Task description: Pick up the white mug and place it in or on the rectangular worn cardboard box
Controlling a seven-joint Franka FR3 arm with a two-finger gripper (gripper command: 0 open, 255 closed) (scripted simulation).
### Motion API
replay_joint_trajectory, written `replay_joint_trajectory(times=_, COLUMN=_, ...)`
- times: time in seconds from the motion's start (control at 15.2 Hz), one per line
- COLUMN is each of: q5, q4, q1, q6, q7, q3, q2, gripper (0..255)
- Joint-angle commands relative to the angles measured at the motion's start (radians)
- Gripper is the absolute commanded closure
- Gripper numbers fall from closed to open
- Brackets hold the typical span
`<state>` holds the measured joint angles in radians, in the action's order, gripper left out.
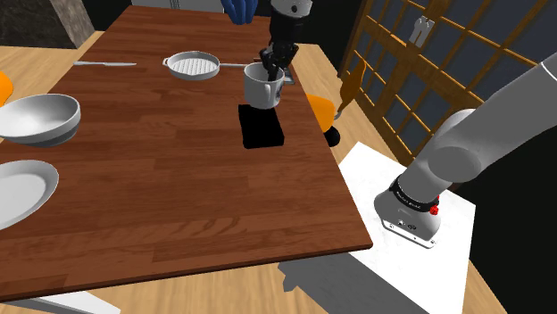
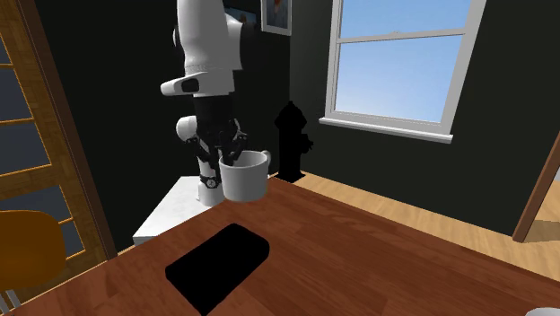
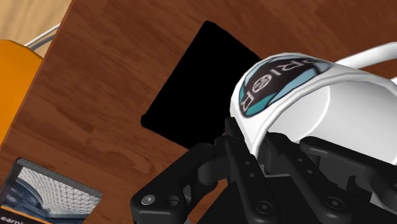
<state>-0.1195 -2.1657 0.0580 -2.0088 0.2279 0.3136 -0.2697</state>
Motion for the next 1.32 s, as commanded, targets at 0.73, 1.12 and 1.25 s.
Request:
replay_joint_trajectory(times=0.73, q5=0.012, q4=-0.066, q1=0.048, q6=-0.091, q7=-0.128, q3=-0.076, q2=0.034, gripper=255)
replay_joint_trajectory(times=1.12, q5=0.013, q4=-0.123, q1=0.047, q6=-0.174, q7=-0.128, q3=-0.071, q2=0.061, gripper=255)
replay_joint_trajectory(times=1.25, q5=0.013, q4=-0.135, q1=0.047, q6=-0.193, q7=-0.128, q3=-0.07, q2=0.068, gripper=255)
